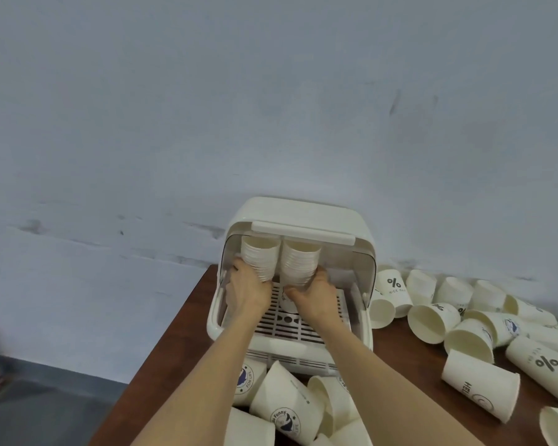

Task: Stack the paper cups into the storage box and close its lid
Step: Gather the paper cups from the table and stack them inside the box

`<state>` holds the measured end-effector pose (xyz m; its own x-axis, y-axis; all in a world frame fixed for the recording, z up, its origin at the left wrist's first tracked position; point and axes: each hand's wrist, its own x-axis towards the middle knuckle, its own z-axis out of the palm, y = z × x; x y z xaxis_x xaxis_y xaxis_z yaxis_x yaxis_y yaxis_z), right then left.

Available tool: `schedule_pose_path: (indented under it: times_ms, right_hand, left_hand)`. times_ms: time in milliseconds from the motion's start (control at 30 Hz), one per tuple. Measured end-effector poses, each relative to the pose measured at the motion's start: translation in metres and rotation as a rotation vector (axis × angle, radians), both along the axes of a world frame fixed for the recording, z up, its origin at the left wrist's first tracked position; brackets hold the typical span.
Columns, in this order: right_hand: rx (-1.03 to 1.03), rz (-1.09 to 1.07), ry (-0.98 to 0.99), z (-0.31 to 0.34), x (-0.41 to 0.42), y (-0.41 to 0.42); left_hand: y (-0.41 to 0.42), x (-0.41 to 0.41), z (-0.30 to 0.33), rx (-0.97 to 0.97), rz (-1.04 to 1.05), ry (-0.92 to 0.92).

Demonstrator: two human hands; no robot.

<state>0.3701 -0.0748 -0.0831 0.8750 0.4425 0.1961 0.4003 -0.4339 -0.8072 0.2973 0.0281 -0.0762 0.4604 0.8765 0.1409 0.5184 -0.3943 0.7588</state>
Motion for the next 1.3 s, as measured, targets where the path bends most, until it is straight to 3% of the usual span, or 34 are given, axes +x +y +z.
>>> schedule_pose_path:
  times_ms: [400,800,1067,1300]
  right_hand:
    - [-0.085,-0.028,-0.066,-0.01,0.005,0.003]
    - [-0.117,-0.018,-0.026,-0.007,0.005,0.002]
    - [-0.378,-0.028,0.069,0.023,-0.008,-0.02]
    - [-0.456,0.073,-0.034,0.066,-0.039,-0.075]
  left_hand:
    - [0.016,0.004,-0.008,0.033,-0.138,-0.054]
    - [0.016,0.004,-0.01,0.017,-0.144,-0.012]
    - [-0.008,-0.019,0.006,-0.017,-0.131,0.139]
    - [-0.062,-0.05,0.034,0.153,-0.281,0.302]
